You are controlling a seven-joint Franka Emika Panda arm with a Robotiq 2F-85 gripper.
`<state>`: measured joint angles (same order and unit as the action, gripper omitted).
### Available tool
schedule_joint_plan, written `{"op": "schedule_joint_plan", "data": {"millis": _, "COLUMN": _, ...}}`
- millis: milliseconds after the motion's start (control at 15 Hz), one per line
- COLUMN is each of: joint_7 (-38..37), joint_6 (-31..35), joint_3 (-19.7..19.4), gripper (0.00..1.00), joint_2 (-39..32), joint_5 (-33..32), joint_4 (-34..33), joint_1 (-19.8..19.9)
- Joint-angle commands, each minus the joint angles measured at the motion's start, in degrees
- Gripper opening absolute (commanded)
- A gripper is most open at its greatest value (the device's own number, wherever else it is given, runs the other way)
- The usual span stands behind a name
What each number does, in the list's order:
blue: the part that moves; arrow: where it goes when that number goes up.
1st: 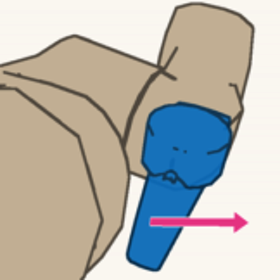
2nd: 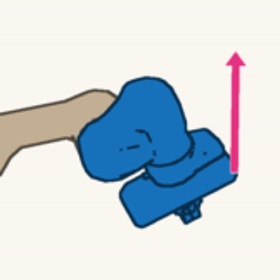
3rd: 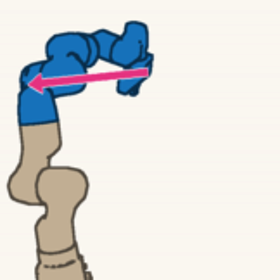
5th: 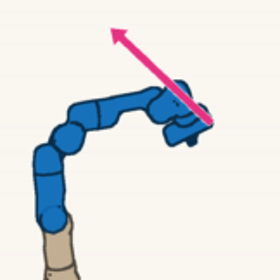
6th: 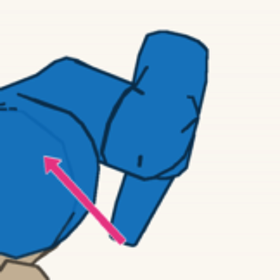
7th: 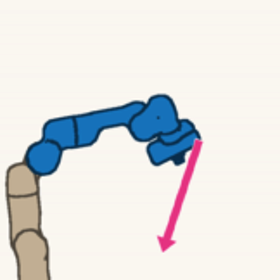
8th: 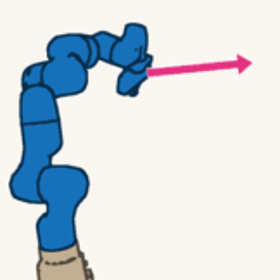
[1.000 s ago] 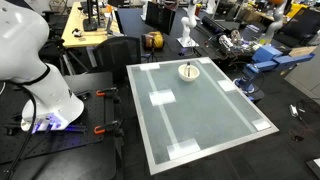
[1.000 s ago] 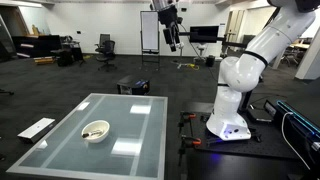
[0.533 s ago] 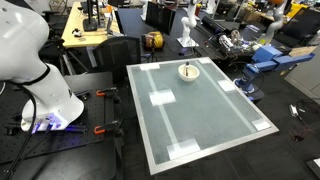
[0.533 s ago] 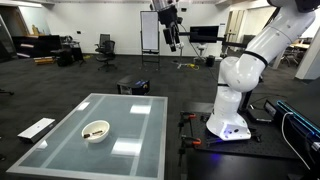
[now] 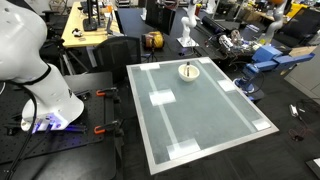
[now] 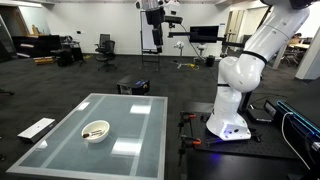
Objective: Remove the black marker from the white bowl
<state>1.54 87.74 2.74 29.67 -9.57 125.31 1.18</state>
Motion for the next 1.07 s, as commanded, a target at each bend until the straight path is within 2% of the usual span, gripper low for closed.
{"op": "schedule_joint_plan", "data": {"millis": 0, "joint_7": 7.54, "joint_6": 7.43, "joint_3": -1.0, "gripper": 1.0, "joint_2": -6.16, "joint_5": -2.0, "joint_4": -3.08, "joint_1": -3.05}}
{"op": "schedule_joint_plan", "data": {"millis": 600, "joint_7": 29.86, "joint_6": 31.07, "joint_3": -2.64, "gripper": 1.0, "joint_2": -17.22, "joint_5": 3.55, "joint_4": -3.56, "joint_1": -7.16}}
{"op": "schedule_joint_plan", "data": {"millis": 867, "joint_7": 40.6, "joint_6": 39.1, "joint_3": -2.87, "gripper": 1.0, "joint_2": -21.23, "joint_5": 11.65, "joint_4": -3.27, "joint_1": -8.04}}
{"op": "schedule_joint_plan", "data": {"millis": 1000, "joint_7": 48.44, "joint_6": 39.67, "joint_3": -2.96, "gripper": 1.0, "joint_2": -23.22, "joint_5": 17.89, "joint_4": -3.58, "joint_1": -8.36}}
